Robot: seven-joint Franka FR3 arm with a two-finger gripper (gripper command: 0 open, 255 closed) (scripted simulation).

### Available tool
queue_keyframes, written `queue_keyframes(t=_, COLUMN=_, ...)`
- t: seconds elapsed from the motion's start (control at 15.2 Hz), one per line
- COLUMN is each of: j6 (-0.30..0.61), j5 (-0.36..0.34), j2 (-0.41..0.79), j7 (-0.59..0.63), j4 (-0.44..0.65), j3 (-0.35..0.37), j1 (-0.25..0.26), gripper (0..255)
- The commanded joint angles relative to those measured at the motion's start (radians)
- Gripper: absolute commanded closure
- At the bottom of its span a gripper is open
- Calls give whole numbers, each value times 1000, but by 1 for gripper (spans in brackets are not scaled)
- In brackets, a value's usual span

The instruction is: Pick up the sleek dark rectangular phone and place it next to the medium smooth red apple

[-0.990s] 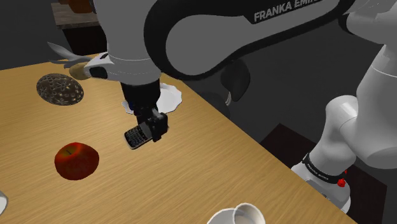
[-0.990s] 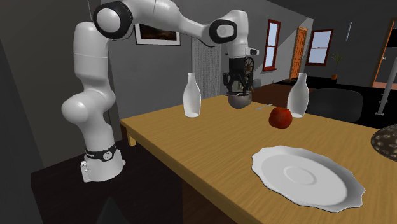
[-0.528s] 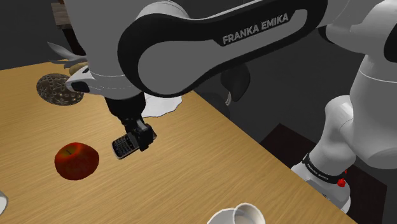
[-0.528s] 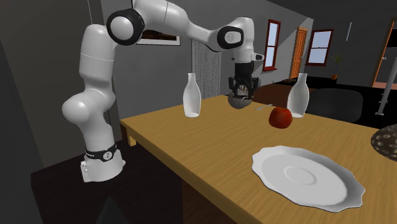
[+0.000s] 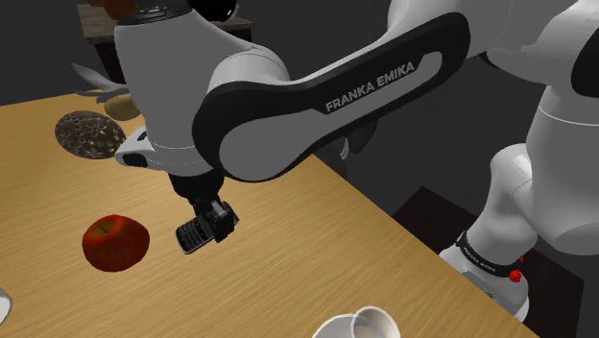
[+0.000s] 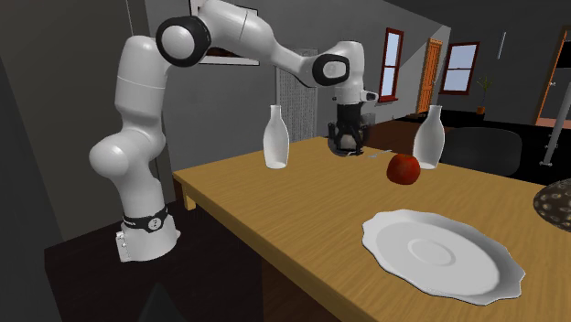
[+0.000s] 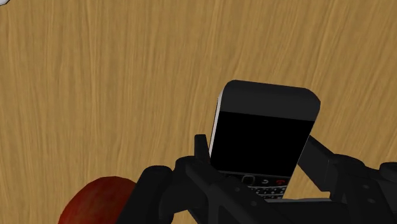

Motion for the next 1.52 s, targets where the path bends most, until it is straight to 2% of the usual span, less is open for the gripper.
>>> queue_keyframes(t=0.0, j6=24, j5=-2, j2=6, j7=0, j4=-17, j3=-1, j1=-1, gripper=255)
queue_keyframes(t=1.12, j6=219, j5=-30, j2=89, j7=23, j4=-133, j3=-13, j1=4, gripper=255)
queue_keyframes(t=1.45, j6=219, j5=-30, j2=89, j7=23, j4=-133, j3=-13, j1=4, gripper=255)
